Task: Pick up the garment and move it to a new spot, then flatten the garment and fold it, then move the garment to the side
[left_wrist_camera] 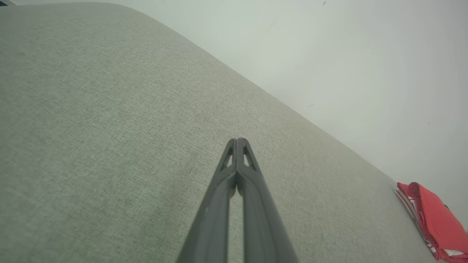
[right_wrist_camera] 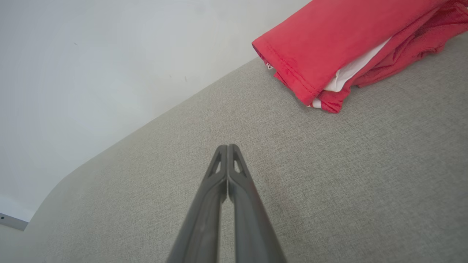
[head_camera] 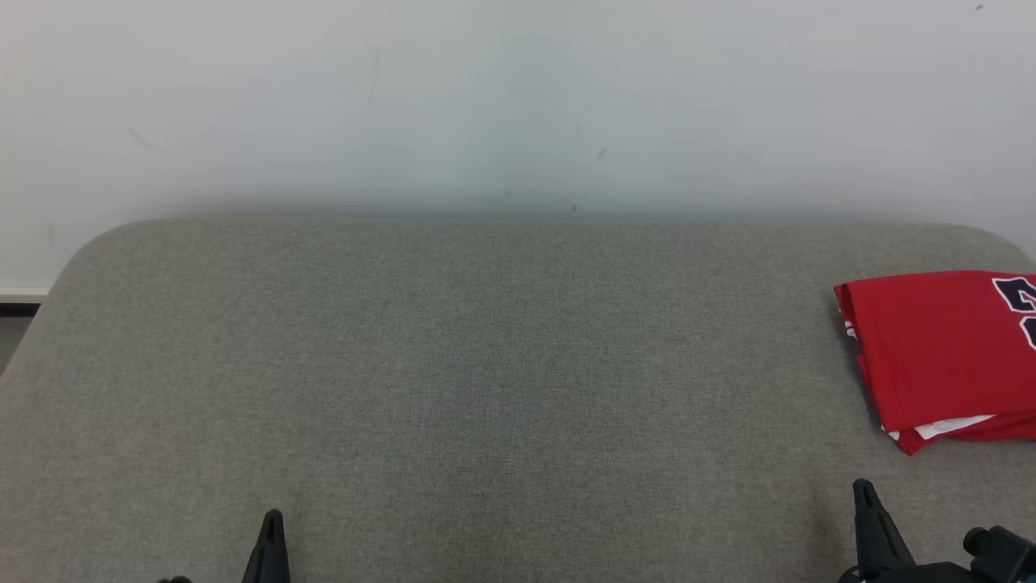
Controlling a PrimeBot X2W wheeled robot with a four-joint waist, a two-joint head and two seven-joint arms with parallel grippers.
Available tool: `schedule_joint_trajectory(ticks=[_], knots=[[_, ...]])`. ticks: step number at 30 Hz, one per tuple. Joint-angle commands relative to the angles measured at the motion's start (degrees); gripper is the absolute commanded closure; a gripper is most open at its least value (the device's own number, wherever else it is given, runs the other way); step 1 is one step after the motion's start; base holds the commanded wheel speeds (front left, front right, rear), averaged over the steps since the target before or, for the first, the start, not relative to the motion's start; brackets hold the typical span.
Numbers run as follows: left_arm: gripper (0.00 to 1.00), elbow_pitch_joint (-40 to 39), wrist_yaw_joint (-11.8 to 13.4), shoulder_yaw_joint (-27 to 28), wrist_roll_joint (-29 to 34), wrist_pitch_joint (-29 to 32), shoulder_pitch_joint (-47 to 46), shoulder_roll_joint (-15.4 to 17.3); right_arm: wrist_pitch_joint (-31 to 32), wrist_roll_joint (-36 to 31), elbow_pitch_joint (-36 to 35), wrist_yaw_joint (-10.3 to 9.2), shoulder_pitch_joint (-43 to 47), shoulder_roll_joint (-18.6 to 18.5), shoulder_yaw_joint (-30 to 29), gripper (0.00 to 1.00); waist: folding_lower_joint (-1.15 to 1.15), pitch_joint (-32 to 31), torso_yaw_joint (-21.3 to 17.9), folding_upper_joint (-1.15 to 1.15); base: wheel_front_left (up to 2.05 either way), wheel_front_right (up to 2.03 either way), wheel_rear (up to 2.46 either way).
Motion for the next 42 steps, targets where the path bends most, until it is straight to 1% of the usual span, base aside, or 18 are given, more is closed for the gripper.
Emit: schedule_joint_trajectory(ticks=[1,22,36,42], knots=[[1.00,-0.8,-0.1,0.3,-1.9,0.5,-1.9,0.1,0.1,2.0,-1.2,0.01,-1.1,-0.2,-0.2,1.00,0.00,0.0,0.0,0.00,0.00,0.00,0.00],[1.00,-0.4,-0.6,1.0,-17.6,5.0,-4.4,0.2,2.3,19.3,-2.4,0.01,-1.7,-0.3,-0.9,1.00,0.00,0.2,-0.6,0.00,0.00,0.00,0.00],[1.00,-0.2,-0.8,1.4,-26.4,7.6,-5.8,0.2,3.5,28.9,-3.0,0.02,-2.0,-0.4,-1.3,1.00,0.00,0.4,-1.0,0.00,0.00,0.00,0.00],[1.00,-0.1,-0.9,1.5,-29.2,8.4,-6.2,0.2,3.9,32.0,-3.1,0.02,-2.1,-0.4,-1.5,1.00,0.00,0.4,-1.1,0.00,0.00,0.00,0.00]])
